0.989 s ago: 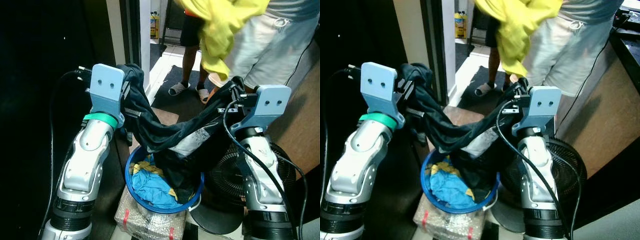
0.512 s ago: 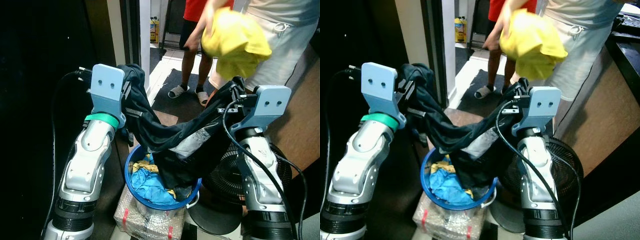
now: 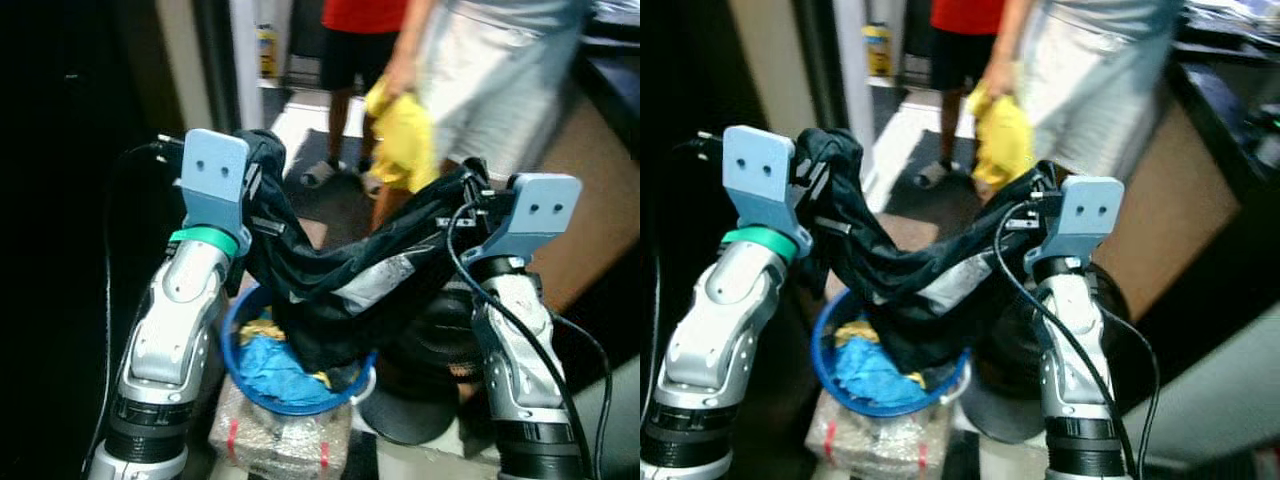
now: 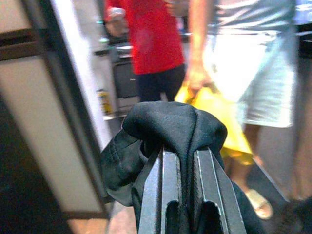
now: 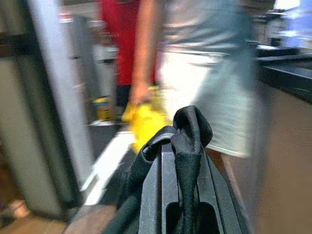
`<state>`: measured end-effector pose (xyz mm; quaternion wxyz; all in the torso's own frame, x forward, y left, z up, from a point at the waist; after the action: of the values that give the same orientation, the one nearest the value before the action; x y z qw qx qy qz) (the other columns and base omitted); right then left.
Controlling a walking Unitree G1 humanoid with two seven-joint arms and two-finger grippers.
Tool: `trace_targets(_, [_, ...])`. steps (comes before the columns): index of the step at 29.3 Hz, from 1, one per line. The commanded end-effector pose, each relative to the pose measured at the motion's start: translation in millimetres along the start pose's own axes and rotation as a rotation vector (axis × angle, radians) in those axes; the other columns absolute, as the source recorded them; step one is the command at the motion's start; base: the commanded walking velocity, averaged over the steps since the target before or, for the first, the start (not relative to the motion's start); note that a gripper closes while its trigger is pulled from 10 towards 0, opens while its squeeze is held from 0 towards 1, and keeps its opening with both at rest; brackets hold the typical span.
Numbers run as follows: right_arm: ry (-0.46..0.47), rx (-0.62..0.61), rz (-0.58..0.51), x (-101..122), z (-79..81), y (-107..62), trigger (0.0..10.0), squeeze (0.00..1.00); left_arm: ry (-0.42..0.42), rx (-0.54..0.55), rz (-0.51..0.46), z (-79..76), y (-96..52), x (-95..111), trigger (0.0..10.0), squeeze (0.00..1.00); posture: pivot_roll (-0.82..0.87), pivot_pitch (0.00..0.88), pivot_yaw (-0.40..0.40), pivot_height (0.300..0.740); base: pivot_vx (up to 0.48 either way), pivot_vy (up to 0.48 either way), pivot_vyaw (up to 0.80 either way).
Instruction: Clothes washing
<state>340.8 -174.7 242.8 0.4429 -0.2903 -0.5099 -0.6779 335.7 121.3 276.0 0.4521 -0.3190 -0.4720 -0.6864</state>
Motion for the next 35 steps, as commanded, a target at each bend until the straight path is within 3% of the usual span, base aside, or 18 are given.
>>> trace_targets(1, [0.031, -0.032, -0.003, 1.1, -4.4, 1.5, 10.0, 0.0, 0.01, -0.002, 0.008, 0.1, -1.1, -1.1, 10.0, 0.0, 0.1, 0.051, 0.036, 0.74, 0.0, 0.0, -0.8])
trace_targets(35, [0.054, -0.104, -0.047, 8.4, -12.6, 1.0, 10.0, 0.0, 0.03, -0.033, -0.001, -0.3, 0.0, 2.2, 10.0, 0.0, 0.11, 0.053, 0.062, 0.74, 0.0, 0.0, -0.8])
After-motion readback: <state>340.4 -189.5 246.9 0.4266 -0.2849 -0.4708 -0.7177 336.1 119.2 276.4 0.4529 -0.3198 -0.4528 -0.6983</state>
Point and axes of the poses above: a point about 5 cm out from each wrist's last joint towards the gripper, its own y axis pointing out of the wrist towards the gripper, its own x axis along the axis of the wrist's last joint, z = x × y, the point moved 2 cm from there along y, pointing out of the wrist towards the gripper, and after that the axes turned 13 degrees about y, right-handed, at the moved point
